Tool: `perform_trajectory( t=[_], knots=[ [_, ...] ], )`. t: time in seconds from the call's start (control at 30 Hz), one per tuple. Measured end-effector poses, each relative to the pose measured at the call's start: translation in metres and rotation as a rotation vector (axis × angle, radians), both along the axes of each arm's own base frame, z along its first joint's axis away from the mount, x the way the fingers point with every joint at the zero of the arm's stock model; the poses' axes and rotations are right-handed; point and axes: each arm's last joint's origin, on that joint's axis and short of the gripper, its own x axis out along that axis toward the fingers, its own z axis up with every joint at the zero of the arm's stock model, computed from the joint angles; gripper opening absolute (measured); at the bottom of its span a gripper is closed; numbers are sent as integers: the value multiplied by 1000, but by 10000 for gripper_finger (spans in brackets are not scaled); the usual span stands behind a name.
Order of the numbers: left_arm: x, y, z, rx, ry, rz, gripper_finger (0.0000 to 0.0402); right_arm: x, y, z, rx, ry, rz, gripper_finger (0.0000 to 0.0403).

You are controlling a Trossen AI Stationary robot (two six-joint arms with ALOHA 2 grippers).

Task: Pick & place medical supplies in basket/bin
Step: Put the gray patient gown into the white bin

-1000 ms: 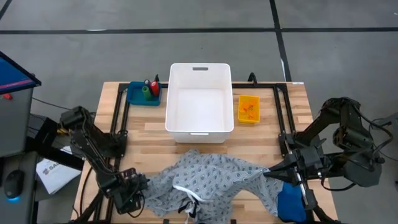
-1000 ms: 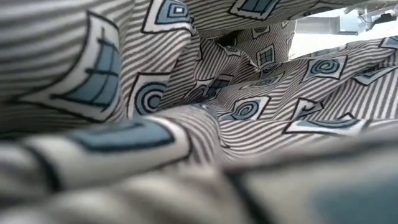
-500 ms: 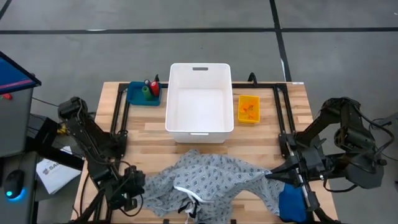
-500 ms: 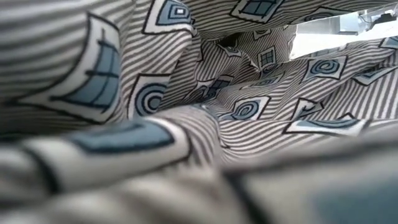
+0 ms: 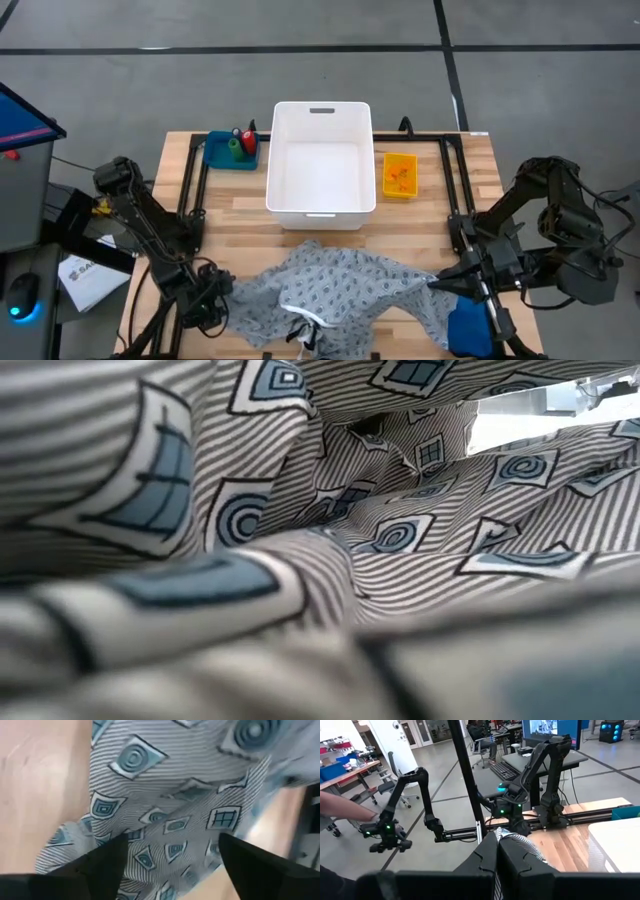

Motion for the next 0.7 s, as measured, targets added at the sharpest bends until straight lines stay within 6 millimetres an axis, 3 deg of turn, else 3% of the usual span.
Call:
perform_trajectory(
  t=[0.1,0.23,0.37,0.53,0.7],
  knots=[
    [-4,7,-10,25,28,-4,307,0,0,0,21,2,-6,0],
    [-6,10,-18,10,27,0,269,0,0,0,34,1,-22,0],
    [-6,10,-20,-10,1,19,185,0,-1,0,32,-2,-32,0],
    [1,5,-16,-73,-66,44,30,4,-2,0,15,-3,-43,0],
    [4,-4,-10,-169,-132,13,6,5,-3,0,-14,-6,-44,0]
  ],
)
